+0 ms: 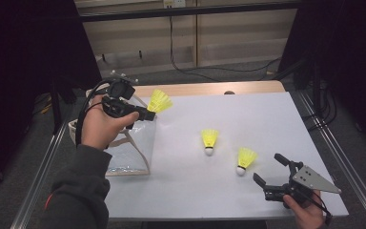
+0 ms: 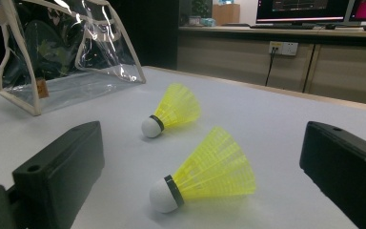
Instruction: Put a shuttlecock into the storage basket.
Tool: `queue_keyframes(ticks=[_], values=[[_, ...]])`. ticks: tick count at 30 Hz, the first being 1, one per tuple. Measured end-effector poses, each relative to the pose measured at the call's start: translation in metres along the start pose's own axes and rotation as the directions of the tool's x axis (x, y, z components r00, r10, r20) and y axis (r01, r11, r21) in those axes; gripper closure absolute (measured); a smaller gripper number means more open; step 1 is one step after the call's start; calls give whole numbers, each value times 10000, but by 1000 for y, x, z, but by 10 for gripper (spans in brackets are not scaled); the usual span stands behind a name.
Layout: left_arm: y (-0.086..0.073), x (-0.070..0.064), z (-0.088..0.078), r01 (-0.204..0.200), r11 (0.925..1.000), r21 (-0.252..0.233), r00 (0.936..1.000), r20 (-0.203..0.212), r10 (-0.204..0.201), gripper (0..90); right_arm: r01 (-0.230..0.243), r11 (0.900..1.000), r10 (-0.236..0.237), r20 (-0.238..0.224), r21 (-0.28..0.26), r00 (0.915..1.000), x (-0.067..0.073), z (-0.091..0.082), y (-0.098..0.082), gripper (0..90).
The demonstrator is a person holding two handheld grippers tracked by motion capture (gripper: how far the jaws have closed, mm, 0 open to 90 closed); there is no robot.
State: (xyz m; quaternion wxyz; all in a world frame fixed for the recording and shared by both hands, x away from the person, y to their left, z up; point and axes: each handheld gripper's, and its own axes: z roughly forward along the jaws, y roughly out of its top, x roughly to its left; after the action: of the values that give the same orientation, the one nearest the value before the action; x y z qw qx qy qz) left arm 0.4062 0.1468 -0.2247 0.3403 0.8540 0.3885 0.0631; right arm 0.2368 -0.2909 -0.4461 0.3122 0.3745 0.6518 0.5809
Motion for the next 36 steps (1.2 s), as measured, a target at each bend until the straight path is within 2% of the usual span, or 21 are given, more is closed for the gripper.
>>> queue_keyframes(ticks=[16,36], values=[[0,8,-7,230,9997,-97,9991,-345,-234,651,0,10000,0,-19,23,10000,1,0,0,9],[0,17,-13,562,9982,-185,9972,-474,-570,651,-2,10000,2,-26,28,10000,0,0,0,9]])
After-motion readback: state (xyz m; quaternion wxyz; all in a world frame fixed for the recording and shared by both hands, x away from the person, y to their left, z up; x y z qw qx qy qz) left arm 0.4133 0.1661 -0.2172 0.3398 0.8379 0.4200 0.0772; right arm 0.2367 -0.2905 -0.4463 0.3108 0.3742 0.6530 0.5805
